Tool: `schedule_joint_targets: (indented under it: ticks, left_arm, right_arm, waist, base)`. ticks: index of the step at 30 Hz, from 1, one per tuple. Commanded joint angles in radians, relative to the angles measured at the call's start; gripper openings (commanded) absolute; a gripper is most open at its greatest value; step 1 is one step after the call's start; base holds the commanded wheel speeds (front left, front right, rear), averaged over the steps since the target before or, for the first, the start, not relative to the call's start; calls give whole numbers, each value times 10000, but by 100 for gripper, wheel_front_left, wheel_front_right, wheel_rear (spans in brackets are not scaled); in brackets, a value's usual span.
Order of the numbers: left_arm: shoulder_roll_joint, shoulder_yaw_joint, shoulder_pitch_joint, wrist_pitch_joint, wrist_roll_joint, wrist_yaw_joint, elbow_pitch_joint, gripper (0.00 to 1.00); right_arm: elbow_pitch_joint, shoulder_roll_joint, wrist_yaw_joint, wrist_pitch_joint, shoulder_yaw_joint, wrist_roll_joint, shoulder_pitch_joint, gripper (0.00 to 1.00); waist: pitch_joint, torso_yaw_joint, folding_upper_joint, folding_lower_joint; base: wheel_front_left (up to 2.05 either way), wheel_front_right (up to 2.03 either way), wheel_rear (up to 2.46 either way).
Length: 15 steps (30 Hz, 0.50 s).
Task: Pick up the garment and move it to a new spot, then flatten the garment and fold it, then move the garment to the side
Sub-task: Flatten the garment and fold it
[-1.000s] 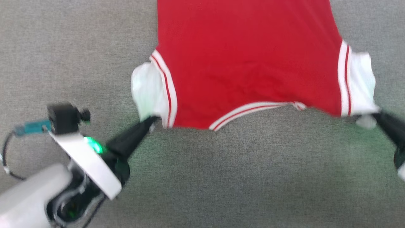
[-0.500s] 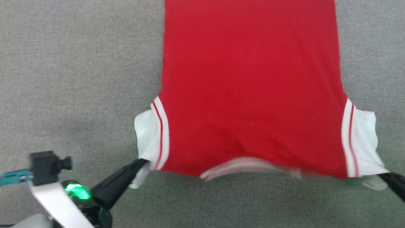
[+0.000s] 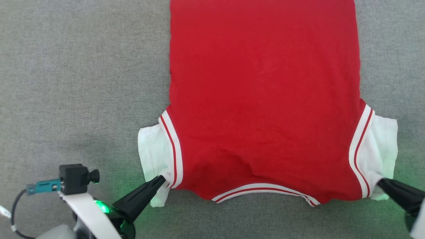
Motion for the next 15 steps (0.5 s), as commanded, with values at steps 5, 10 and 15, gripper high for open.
schedule_joint_targets:
  ticks: [5, 10, 15]
  left_arm:
    - [-593, -369, -653, 158, -109, 13, 968, 0]
    - [-869, -1008, -1089, 259, 290, 16, 2073, 0]
    - [-1080, -1290, -1288, 42, 145, 22, 2422, 0]
  right_arm:
    - [1254, -78, 2, 18, 1271, -520, -964, 0]
    - [2191, -135, -27, -260, 2384, -1060, -1427, 0]
    - [2286, -231, -38, -760, 2751, -1386, -1786, 14]
  waist:
    - [215, -25, 0, 0]
    - [466, -39, 0, 0]
    - [594, -139, 0, 0]
  base:
    - [0, 0, 0]
    - [0, 0, 0]
    - [0, 0, 0]
